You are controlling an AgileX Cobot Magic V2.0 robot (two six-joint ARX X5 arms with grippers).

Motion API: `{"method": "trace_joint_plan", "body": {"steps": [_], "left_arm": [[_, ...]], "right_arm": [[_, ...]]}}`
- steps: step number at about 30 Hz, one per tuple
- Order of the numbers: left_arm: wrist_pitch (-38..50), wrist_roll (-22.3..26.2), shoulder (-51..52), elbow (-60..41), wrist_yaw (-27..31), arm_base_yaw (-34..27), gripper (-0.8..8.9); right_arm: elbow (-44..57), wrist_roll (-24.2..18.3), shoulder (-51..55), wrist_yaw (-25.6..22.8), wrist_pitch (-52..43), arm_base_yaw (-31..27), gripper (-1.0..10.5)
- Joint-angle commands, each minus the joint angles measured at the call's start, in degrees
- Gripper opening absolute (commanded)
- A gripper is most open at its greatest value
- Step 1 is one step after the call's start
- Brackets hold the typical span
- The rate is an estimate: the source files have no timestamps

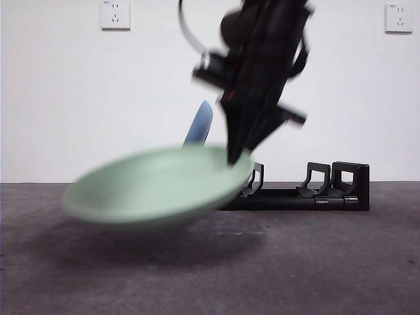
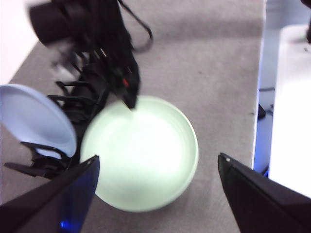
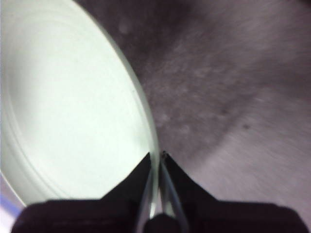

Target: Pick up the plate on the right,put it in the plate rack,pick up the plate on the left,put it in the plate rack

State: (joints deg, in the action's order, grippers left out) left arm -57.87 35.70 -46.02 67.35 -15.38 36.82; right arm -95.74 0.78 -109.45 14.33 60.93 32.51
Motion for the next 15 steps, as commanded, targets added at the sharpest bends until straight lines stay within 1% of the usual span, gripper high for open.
{"method": "trace_joint_plan", "body": {"steps": [1, 5, 10, 13, 15], "left_arm": [[0.2, 2.9, -2.2, -0.1, 2.9, 4.1, 4.14], [0.6, 5.4, -6.1, -0.1, 8.9, 10.9, 4.15], [3.0, 9.0, -12.2, -0.1, 18.7, 20.2, 4.15], [6.2, 11.8, -16.0, -0.1, 25.3, 24.0, 4.14], [7.9, 13.2, -18.4, -0.1, 28.6, 25.6, 4.14]], "right_arm": [[0.4, -1.0, 5.3, 0.2, 1.8, -0.9, -0.1], [0.4, -1.1, 12.0, 0.2, 4.6, -2.8, -0.1], [0.4, -1.2, 17.4, 0.5, 8.2, -5.8, -0.1], [0.4, -1.4, 19.2, 2.1, 10.6, -7.3, -0.1], [0.4, -1.6, 20.0, 2.7, 11.8, -7.9, -0.1]]}}
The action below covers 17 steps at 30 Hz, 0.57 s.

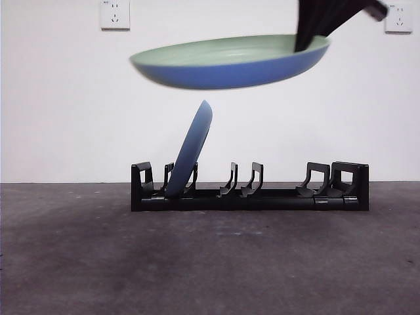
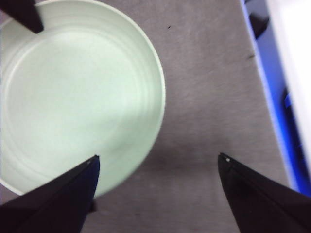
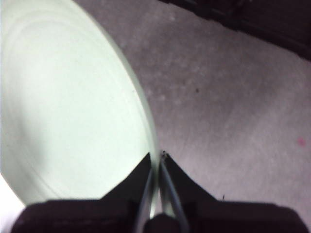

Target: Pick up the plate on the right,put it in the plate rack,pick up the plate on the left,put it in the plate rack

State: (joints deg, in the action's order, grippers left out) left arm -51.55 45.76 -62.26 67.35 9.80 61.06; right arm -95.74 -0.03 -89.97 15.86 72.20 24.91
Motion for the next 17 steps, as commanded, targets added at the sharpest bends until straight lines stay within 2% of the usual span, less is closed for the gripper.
{"method": "trace_joint_plan", "body": {"steps": [1, 10, 13, 15, 17], "left_arm": [[2.2, 3.8, -3.4, -0.1, 4.4, 1.9, 4.14], [5.5, 4.4, -9.9, -0.1, 11.1, 2.8, 3.86], [5.5, 4.4, -10.0, -0.1, 11.2, 2.8, 2.0], [5.5, 4.4, -10.0, -0.1, 11.2, 2.8, 1.48], [5.3, 4.4, -10.0, -0.1, 11.2, 2.8, 1.48]], "right_arm": [[0.4, -0.9, 0.9, 1.4, 0.9, -0.4, -0.1], [0.4, -0.9, 2.5, 3.7, 2.8, -0.7, -0.1], [0.4, -0.8, 2.5, 6.0, 2.8, -0.7, -0.1], [0.4, -0.8, 2.5, 7.8, 2.9, -0.7, -0.1], [0.4, -0.8, 2.5, 8.7, 2.8, -0.7, -0.1]]}}
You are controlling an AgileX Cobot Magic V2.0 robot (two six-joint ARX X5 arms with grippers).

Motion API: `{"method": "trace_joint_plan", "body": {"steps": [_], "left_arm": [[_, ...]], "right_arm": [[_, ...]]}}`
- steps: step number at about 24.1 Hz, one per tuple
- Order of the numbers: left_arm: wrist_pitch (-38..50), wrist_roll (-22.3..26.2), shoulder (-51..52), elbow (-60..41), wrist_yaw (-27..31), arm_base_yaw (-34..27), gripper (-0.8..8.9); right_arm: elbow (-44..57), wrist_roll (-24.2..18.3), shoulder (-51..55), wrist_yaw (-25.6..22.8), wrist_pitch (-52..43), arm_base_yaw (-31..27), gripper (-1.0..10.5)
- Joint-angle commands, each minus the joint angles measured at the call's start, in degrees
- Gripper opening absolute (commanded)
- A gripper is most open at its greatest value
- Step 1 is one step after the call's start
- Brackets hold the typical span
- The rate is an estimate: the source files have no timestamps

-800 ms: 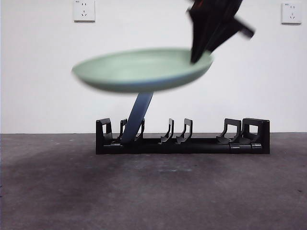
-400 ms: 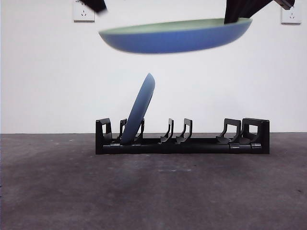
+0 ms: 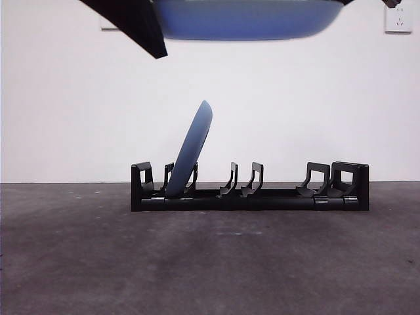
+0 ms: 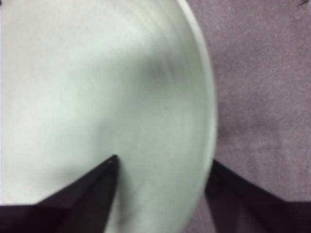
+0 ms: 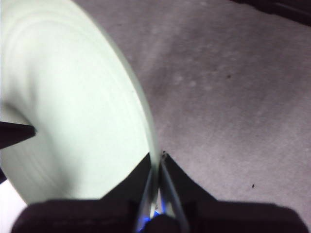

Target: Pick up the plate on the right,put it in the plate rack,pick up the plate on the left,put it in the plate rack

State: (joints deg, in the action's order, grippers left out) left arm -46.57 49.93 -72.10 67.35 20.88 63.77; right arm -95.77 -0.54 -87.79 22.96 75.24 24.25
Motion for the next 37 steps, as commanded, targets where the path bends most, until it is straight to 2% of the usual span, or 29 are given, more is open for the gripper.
{"method": "trace_joint_plan", "body": {"steps": [1, 6, 9, 11, 19, 25, 27, 32, 34, 37], "left_arm": [[0.3, 0.0, -0.1, -0.1, 0.1, 0.1, 1.46], [0.0, -0.8, -0.1, -0.1, -0.3, 0.1, 0.52], [-0.1, -1.0, -0.1, -0.1, -1.3, 0.1, 0.44], [-0.1, -2.1, 0.0, -0.1, -2.5, 0.1, -0.12], [-0.2, -2.3, 0.1, -0.1, -5.2, 0.1, -0.08], [-0.2, -3.5, 0.1, -0.1, -9.6, 0.1, -0.08], [-0.2, -3.5, 0.1, -0.1, -10.5, 0.1, -0.08], [-0.2, -3.9, 0.1, -0.1, -10.9, 0.1, -0.08], [0.0, -4.5, 0.1, -0.1, -11.0, 0.1, -0.08], [1.1, -5.6, 0.0, -0.1, -14.0, -0.2, -0.08]], "right_arm": [[0.4, -0.3, 0.3, 1.7, -0.2, 0.0, -0.1], [0.4, -0.1, 0.3, 1.7, -0.3, 0.0, -0.1], [0.4, -0.1, 0.3, 1.7, -0.2, -1.0, -0.1], [0.4, 0.0, 0.3, 1.7, -0.2, -1.6, -0.1], [0.4, 0.2, 0.3, 1.2, -0.3, -3.7, -0.1], [0.4, -0.1, 0.3, 0.6, -1.1, -3.7, 0.1], [0.3, -0.1, 0.3, 0.6, -1.7, -3.7, 0.6], [-0.5, -0.1, 0.3, 0.6, -2.1, -3.7, 2.7], [-1.3, -0.1, 0.3, 0.6, -1.9, -3.8, 2.9], [-4.3, -0.1, 1.3, 0.2, -1.7, -3.8, 2.9]]}}
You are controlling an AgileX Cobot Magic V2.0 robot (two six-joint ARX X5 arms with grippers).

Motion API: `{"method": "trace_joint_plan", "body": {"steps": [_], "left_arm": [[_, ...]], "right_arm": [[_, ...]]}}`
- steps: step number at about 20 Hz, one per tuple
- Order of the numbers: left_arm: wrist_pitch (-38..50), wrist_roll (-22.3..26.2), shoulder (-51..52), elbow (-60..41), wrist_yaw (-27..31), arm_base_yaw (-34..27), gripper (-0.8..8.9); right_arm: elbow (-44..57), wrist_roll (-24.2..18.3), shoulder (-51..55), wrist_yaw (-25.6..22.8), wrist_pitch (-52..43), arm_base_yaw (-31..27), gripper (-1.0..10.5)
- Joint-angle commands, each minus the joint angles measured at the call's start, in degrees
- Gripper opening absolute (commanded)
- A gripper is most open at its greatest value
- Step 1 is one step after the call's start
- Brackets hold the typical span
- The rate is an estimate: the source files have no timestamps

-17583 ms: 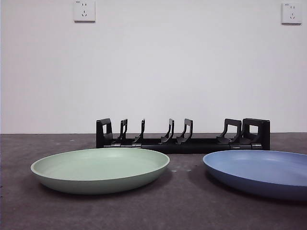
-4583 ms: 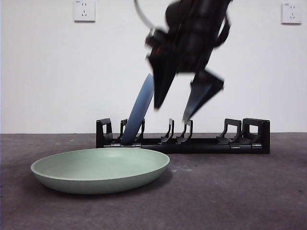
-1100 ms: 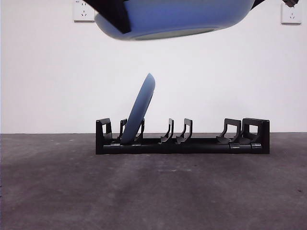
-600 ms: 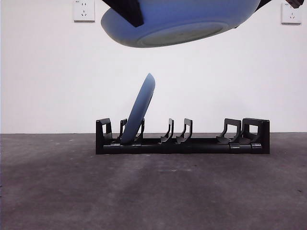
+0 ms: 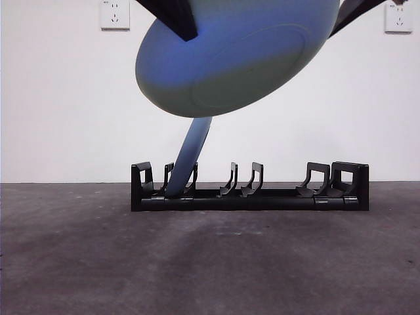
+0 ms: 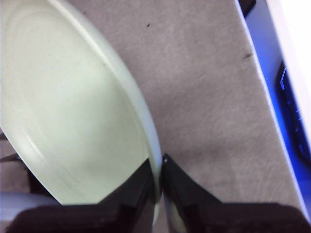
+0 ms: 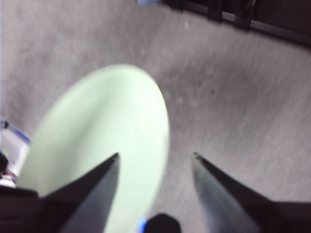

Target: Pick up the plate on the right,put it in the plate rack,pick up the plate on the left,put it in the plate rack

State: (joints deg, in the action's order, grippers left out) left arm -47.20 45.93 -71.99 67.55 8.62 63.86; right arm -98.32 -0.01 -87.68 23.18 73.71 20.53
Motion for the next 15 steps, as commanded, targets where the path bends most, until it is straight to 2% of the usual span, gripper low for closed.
{"method": "trace_joint_plan", "body": {"steps": [1, 6, 7, 12, 15], "left_arm": [[3.3, -2.9, -0.1, -0.3, -3.1, -0.5, -0.08], [20.9, -15.0, -1.2, -0.3, -13.4, -5.2, -0.08], [24.6, -17.4, -1.6, -0.3, -14.8, -6.5, -0.08], [45.6, -31.5, -7.4, -0.3, -17.8, -13.5, -0.08], [54.0, -37.2, -11.6, -0.3, -18.0, -16.3, -0.08]], "right_arm": [[-3.3, -0.6, 2.1, -1.3, -0.2, 0.0, 2.9], [-13.7, 0.0, 10.8, -13.7, -0.4, 0.0, 2.8], [-15.0, 0.1, 12.7, -15.0, -0.4, 0.0, 2.8], [-16.4, 0.2, 21.7, -15.8, 2.7, 0.0, 2.8], [-16.0, 0.2, 24.2, -15.7, 5.1, 0.0, 2.8]]}}
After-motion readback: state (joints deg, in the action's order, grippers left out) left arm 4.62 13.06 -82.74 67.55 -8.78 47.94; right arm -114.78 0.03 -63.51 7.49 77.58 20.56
